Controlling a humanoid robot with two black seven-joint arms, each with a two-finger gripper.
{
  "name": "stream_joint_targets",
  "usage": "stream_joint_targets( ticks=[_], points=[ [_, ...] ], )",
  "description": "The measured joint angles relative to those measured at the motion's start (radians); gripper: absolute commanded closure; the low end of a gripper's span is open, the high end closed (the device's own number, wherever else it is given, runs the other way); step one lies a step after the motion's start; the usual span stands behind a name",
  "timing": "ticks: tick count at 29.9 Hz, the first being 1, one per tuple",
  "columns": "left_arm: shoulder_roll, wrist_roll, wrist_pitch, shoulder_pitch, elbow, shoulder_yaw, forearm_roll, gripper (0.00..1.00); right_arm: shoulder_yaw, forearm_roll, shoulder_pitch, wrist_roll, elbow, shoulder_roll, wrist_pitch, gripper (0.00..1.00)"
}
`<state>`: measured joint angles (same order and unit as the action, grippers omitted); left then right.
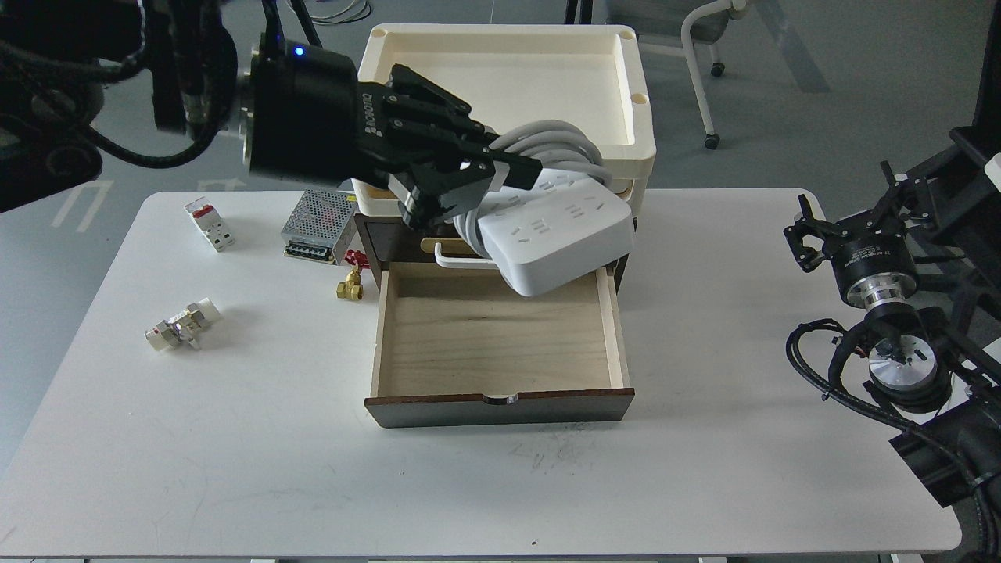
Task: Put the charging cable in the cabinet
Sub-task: 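Lower the held power strip into the open wooden drawer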
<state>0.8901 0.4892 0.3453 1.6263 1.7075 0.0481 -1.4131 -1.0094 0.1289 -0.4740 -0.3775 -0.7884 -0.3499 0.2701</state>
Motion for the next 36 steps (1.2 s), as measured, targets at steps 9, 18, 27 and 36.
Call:
stream_joint_targets(
  ticks=[9, 18, 27, 36],
  points=[
    [-0.018, -0.001, -0.023, -0.233, 0.000, 0.002, -0.158, 0.94, 0.000, 0.000, 0.000, 0.000, -0.001, 0.000, 0.000, 0.00],
    [-0.133, 0.000, -0.118, -0.470, -0.161, -0.029, -0.475, 0.94, 0.000, 0.000, 0.000, 0.000, -0.001, 0.002, 0.000, 0.00],
    [-0.263, 0.000, -0.159, -0.538, -0.315, -0.058, -0.592, 0.93, 0.000, 0.000, 0.000, 0.000, -0.001, 0.002, 0.000, 0.00],
    [-0.371, 0.000, -0.161, -0.565, -0.477, -0.097, -0.586, 0.93, 0.000, 0.000, 0.000, 0.000, -0.002, 0.002, 0.000, 0.00]
  ],
)
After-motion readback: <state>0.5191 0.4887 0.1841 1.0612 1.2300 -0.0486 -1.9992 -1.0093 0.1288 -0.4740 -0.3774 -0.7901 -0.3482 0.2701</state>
